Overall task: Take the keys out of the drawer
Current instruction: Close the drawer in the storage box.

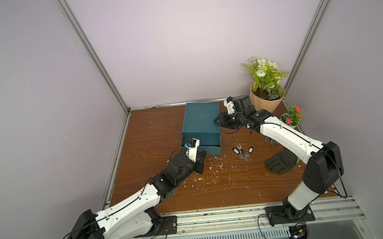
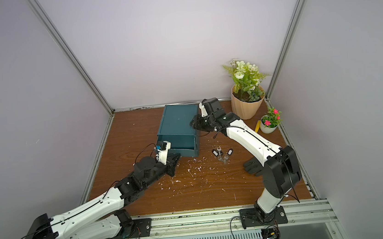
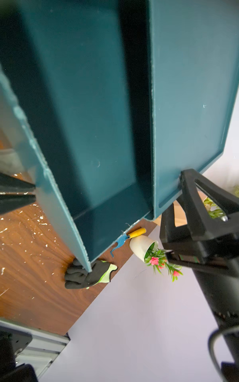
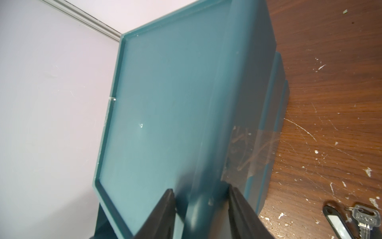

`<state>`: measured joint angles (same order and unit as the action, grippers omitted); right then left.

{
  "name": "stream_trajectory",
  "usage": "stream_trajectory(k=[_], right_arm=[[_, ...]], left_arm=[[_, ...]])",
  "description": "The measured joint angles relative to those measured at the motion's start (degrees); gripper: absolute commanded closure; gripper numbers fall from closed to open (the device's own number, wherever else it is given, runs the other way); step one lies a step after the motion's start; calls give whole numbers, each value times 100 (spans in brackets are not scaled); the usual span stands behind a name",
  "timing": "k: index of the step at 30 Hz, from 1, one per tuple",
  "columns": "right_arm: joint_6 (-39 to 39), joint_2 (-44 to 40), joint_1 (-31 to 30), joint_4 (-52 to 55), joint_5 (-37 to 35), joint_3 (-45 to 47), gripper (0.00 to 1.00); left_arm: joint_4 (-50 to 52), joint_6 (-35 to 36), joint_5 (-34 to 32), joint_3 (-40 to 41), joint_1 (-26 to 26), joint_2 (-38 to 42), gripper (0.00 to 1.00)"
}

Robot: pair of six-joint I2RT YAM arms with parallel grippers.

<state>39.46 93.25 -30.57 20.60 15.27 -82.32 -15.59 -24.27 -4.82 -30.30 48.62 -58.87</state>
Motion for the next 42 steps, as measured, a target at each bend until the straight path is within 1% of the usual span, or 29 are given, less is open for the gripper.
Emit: stream_trajectory(k=[5, 10, 18, 22, 32, 37, 42], right_arm=[[-7, -149, -2, -118, 81, 216, 54], [-76, -205, -11, -109, 188, 267, 54], [-201, -208, 0, -125, 334, 297, 54], [-286, -208, 26, -120, 426, 297, 54], [-546, -208, 92, -81, 616, 297, 54], [-658, -208, 120, -55, 719, 297, 54], [-726, -208, 149, -20, 817, 297, 54]], left_arm=[[-184, -317, -326, -184, -2, -452, 74], [-505, -754, -448, -267, -85, -719, 70], [-975, -1569, -485, -293, -234, -1143, 69], [-1014, -2020, -621, -308, -262, -1318, 64], [-1235, -3042, -925, -385, -310, -1685, 63], [-1274, -3364, -984, -557, -313, -1869, 58], [-1259, -3731, -966, -551, -315, -1858, 46]])
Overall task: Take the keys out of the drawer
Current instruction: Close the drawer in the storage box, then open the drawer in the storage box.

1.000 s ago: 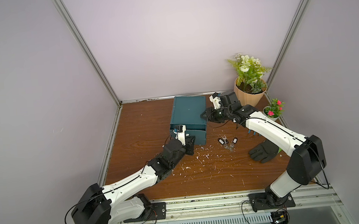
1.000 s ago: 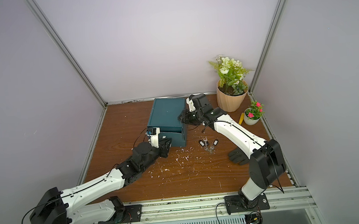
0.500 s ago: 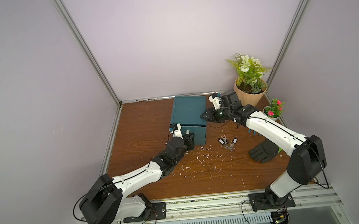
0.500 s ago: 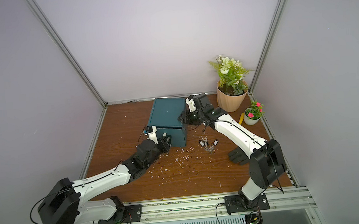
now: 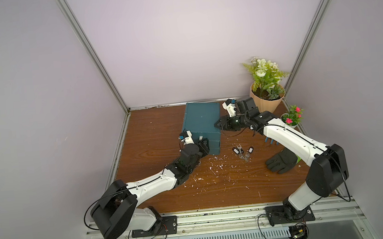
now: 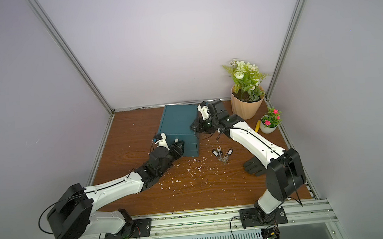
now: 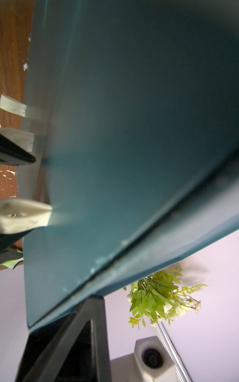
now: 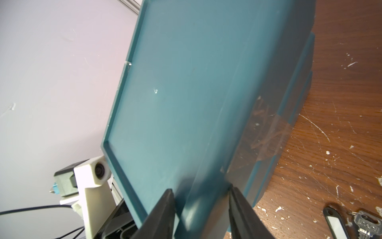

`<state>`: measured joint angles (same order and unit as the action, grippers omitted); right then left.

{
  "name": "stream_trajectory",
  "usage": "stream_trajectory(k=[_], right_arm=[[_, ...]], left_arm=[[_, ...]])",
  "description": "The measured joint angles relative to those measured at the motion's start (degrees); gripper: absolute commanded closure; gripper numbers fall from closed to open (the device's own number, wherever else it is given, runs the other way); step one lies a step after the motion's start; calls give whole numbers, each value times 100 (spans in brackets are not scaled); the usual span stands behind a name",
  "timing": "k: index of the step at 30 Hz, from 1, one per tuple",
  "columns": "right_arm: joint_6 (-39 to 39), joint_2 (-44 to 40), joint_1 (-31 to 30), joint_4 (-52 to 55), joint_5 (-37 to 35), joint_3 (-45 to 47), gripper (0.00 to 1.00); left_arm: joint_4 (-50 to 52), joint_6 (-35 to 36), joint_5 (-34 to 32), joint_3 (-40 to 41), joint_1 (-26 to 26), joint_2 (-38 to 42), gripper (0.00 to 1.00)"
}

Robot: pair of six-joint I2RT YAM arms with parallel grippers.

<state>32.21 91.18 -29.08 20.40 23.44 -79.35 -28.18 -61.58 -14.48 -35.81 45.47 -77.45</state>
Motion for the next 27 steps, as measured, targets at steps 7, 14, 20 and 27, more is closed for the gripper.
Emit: stream_trajectory(k=[7, 14, 20, 27], right_arm=[[-72, -4, 37, 48, 116, -2, 54], [-15, -129, 33, -7, 118, 109, 55], [-26, -131, 33, -7, 138, 109, 55], [-26, -131, 39, -9, 245, 109, 55]], left_arm=[[481, -903, -4, 466, -11, 999, 43], [389, -1987, -254, 1504, -87, 2262, 42], [-103, -2533, -74, 1880, -166, 1687, 46], [-951, -2586, 236, 1604, -166, 966, 54]])
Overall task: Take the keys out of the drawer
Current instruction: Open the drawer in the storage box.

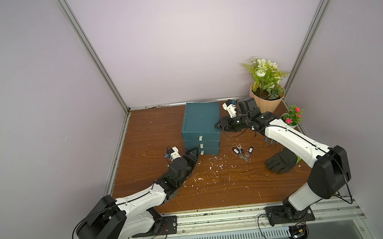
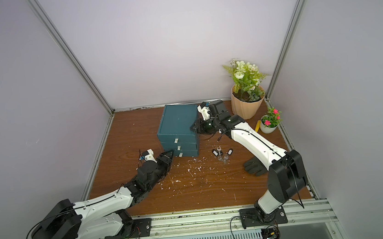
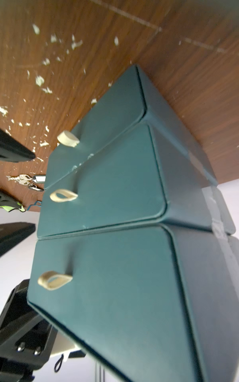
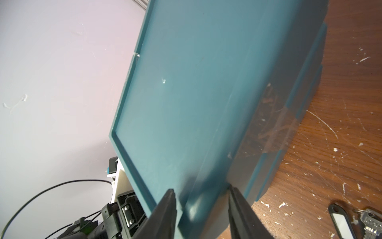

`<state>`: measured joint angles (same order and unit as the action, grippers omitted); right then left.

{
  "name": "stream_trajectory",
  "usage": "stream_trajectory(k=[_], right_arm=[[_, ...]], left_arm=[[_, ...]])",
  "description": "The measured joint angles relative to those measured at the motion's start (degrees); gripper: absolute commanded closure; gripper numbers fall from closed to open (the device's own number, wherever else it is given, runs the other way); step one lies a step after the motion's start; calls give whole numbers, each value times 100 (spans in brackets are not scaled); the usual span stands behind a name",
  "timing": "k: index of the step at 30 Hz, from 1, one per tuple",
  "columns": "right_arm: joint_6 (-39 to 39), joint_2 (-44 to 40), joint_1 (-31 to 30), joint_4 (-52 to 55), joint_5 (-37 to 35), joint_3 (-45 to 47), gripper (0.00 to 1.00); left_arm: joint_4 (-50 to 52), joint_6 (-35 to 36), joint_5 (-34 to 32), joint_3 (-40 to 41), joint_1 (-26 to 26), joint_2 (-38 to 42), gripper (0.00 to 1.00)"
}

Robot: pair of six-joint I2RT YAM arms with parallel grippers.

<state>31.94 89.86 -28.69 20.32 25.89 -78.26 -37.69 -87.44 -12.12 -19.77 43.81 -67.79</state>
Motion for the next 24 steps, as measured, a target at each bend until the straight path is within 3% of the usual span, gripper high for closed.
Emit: stream_trajectory(k=[14, 16, 19, 24], right_arm=[[-2, 2, 33, 2, 120, -4, 55], [-2, 2, 37, 2, 131, -4, 55], [-2, 2, 42, 2, 144, -4, 55], [2, 2, 44, 0, 151, -4, 55]], left_arm=[[-579, -7, 299, -396, 0, -846, 68], [-575, -26, 286, -396, 0, -846, 67], [-553, -74, 264, -398, 0, -846, 58], [-457, -111, 256, -516, 0, -933, 60]])
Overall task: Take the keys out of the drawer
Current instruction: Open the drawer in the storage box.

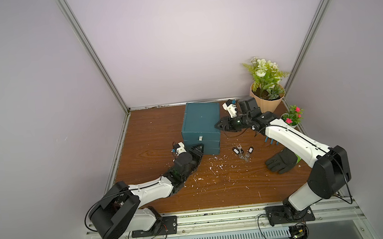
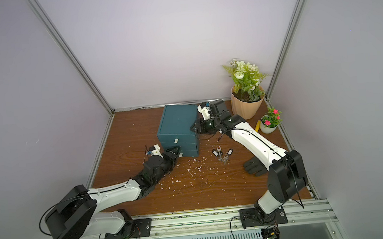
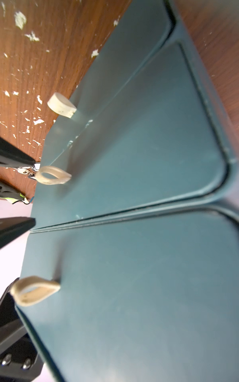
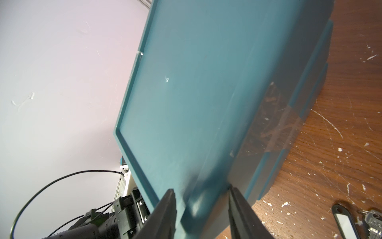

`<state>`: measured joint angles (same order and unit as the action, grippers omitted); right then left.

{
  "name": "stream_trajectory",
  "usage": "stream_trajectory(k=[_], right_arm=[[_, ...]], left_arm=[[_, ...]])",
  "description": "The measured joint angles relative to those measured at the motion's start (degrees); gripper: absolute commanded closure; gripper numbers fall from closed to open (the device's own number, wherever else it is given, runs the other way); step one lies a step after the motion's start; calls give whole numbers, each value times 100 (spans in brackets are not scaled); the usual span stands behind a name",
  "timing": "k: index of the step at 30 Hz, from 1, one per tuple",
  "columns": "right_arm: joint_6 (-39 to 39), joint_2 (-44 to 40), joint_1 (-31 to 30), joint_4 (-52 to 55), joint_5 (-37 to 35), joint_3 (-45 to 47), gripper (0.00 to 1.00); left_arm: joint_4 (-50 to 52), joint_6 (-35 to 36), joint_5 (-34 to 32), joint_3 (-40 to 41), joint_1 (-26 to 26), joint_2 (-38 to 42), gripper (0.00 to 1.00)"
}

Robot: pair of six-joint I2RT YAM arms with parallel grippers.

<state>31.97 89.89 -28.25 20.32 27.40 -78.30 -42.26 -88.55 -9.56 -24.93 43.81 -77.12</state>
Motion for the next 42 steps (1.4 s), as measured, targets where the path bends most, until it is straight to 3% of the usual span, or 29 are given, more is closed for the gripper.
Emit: stream_trajectory(k=[4, 7, 12, 22, 42], right_arm=[[2, 0, 11, 0, 17, 0, 55], [0, 13, 15, 22, 20, -33, 55], [0, 63, 15, 81, 22, -140, 55], [24, 330, 13, 157, 157, -442, 57], [37, 629, 15, 208, 293, -695, 58]], left_arm=[[-72, -22, 9, -120, -2, -208, 73], [-127, 0, 2, -155, -7, -337, 91], [-31, 26, -61, -168, -11, -278, 100], [326, -33, -319, 457, -20, 601, 100], [1362, -149, -4, 1029, -35, 1928, 100]])
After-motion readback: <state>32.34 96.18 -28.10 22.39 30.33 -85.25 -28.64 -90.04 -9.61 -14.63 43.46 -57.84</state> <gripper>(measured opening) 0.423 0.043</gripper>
